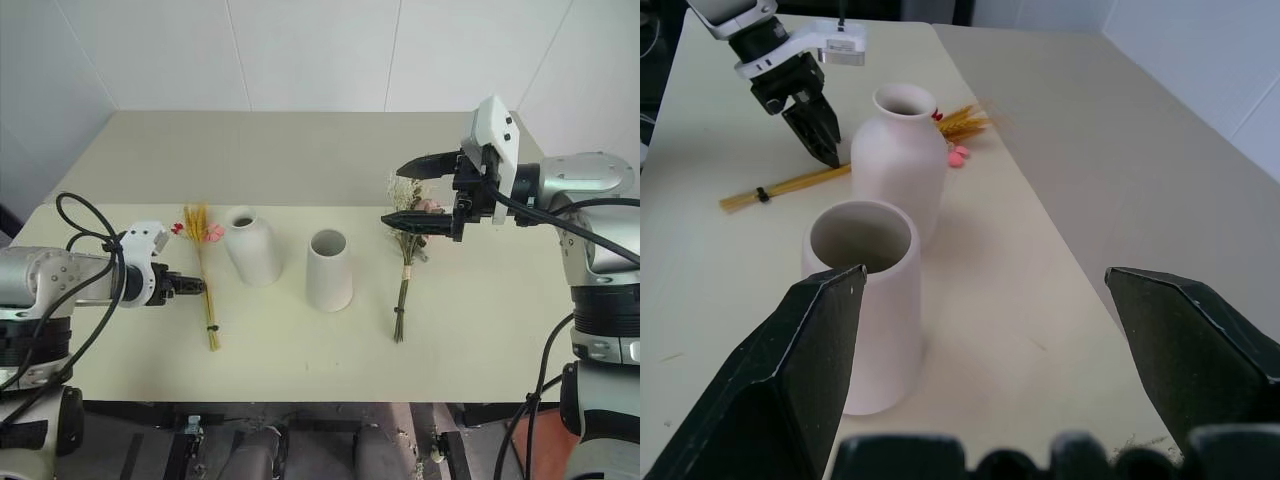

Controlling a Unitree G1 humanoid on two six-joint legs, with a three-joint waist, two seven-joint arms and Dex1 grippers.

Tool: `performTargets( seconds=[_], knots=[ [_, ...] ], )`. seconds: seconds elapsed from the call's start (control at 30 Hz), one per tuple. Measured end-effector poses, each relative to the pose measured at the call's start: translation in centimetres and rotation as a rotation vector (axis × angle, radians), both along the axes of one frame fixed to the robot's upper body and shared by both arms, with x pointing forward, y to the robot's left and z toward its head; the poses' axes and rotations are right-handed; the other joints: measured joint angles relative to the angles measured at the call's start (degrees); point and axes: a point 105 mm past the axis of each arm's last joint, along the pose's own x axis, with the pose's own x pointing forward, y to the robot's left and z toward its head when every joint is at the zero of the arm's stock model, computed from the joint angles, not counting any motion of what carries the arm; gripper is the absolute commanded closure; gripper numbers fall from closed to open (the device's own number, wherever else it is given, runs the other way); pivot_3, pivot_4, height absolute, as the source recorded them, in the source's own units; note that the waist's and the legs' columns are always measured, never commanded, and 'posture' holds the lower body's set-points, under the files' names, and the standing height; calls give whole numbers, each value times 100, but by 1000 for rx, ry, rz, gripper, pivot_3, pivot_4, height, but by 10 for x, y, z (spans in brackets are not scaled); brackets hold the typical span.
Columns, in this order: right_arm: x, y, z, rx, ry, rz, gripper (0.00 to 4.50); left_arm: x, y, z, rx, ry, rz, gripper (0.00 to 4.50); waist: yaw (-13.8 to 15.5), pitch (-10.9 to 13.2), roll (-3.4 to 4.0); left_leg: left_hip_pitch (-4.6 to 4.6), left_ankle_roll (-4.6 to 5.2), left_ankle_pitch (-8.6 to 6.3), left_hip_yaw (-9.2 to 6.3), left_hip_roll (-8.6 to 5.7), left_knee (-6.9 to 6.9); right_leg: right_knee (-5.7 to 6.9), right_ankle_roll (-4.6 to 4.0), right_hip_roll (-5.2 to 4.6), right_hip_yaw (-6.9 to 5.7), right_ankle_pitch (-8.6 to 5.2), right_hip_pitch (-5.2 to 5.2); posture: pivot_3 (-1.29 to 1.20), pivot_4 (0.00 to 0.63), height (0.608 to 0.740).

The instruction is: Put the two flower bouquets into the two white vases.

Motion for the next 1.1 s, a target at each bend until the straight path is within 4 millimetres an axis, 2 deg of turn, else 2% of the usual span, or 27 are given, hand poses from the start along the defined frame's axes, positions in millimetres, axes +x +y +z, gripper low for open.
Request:
performTargets(
  seconds=[0.23,0.27,0.47,0.67,0.77,0.87,0.93,1.0,1.1],
  knots=[
    [-1,-1,-6,2,19,7,0,3,5,1,19,-4,33,4338,-6,0,0,0,0,0,0,-1,0,3,0,0,0,0,-1,0,150,740],
    [-1,-2,-8,2,24,6,0,3,7,2,22,-8,42,4472,-7,0,-1,0,0,0,0,-1,0,3,0,0,1,0,-1,0,150,740],
    [-2,-1,-9,2,26,6,0,5,25,11,40,-53,113,4472,-6,0,-1,0,-1,0,-1,-1,1,4,0,0,1,0,-1,0,150,740],
    [-1,-1,-8,4,25,3,0,7,42,36,39,-178,150,4472,-5,0,-1,0,-1,0,0,-1,1,4,0,-1,0,0,-2,0,150,740],
    [-1,-2,-8,6,24,0,0,6,42,58,29,-320,104,4472,-7,0,-1,0,-1,0,0,-1,0,2,0,-3,1,0,-2,0,150,740],
    [-1,-1,-8,9,25,0,0,8,34,99,-1,-600,31,4472,8,0,-1,-1,-2,0,0,-1,0,-1,-1,-4,0,0,-1,0,150,740],
    [-1,-1,-8,12,27,-2,0,7,30,121,-19,-718,3,4472,15,0,-1,0,-2,0,0,-1,1,-1,0,-4,0,1,1,0,150,740],
    [0,-1,-8,16,27,-8,0,7,28,132,-26,-768,-14,4472,15,0,-1,0,-2,0,0,-2,2,-1,2,-4,0,2,2,0,150,740],
    [-1,-1,-11,16,35,-12,0,6,27,133,-33,-769,-33,4472,5,0,-1,0,-2,0,0,-3,1,-2,2,-4,1,2,2,0,150,740]
  ],
)
